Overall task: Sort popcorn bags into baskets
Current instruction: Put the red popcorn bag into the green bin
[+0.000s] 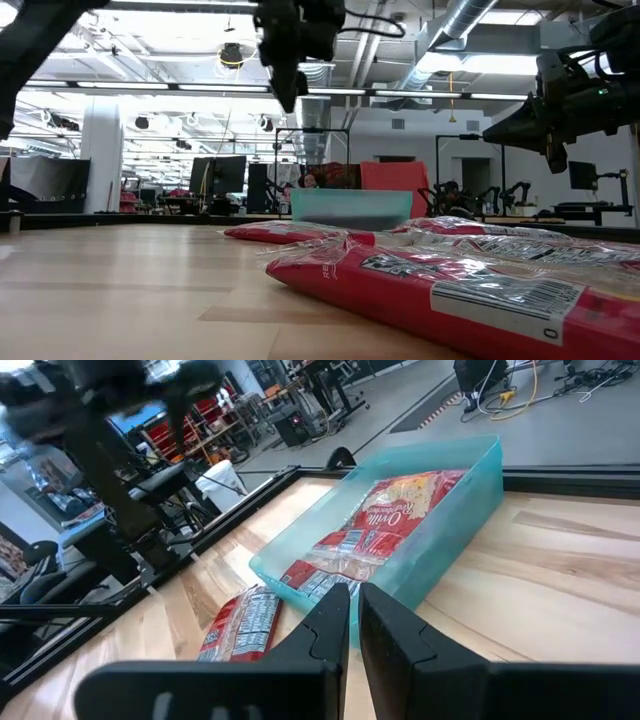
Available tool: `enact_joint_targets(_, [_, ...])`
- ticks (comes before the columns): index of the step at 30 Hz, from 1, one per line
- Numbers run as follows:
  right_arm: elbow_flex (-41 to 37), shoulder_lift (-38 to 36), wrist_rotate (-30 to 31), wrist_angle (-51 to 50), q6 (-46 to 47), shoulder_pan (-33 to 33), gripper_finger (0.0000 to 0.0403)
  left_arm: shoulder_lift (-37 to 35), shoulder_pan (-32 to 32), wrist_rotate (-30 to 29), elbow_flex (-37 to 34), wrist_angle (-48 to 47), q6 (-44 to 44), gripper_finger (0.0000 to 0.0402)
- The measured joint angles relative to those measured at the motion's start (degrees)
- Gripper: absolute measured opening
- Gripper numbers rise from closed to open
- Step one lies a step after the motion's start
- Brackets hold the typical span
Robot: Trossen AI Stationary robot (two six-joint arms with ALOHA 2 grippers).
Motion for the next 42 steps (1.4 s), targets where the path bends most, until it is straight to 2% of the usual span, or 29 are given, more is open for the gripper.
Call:
enact_joint_targets(4, [0.0,0.0,0.0,0.0,0.0,0.0,0.0054,-5.0,-5.2,-0.1,-12.8,4.6,-4.3,0.0188])
enact_joint_targets(8, [0.0,0.0,0.0,0.0,0.0,0.0,0.0054,-12.2,-8.3,-0.7,-30.3,16.7,-15.3,0.0188])
enact_joint_targets(14, [0.0,0.3,0.0,0.0,-1.3,0.0,0.0054,-23.7,-6.8,-5.5,-54.2,42.6,-32.9,0.0188])
enact_joint_targets(19, [0.0,0.3,0.0,0.0,-1.2,0.0,0.0054,-27.1,-2.8,-5.0,-66.1,56.1,-41.1,0.0191])
enact_joint_targets(24, [0.0,0.3,0.0,0.1,-1.2,0.0,0.0054,-26.1,0.8,1.2,-72.1,65.0,-42.1,0.0230])
enact_joint_targets(27, [0.0,0.3,0.0,0.1,-1.2,0.0,0.0054,-25.4,2.2,0.5,-73.2,69.1,-43.0,0.0266])
enact_joint_targets(32, [0.0,0.3,0.0,0.1,-0.5,0.0,0.0054,-24.5,3.0,-0.3,-73.4,70.8,-43.2,0.0310])
enact_joint_targets(37, [0.0,0.3,0.1,0.1,-0.4,0.0,0.0054,-20.9,2.3,0.8,-73.4,72.6,-44.6,0.0313])
enact_joint_targets(42, [0.0,0.6,-0.1,0.1,-0.2,0.0,0.0054,-15.4,1.4,5.9,-73.1,78.2,-47.3,0.0303])
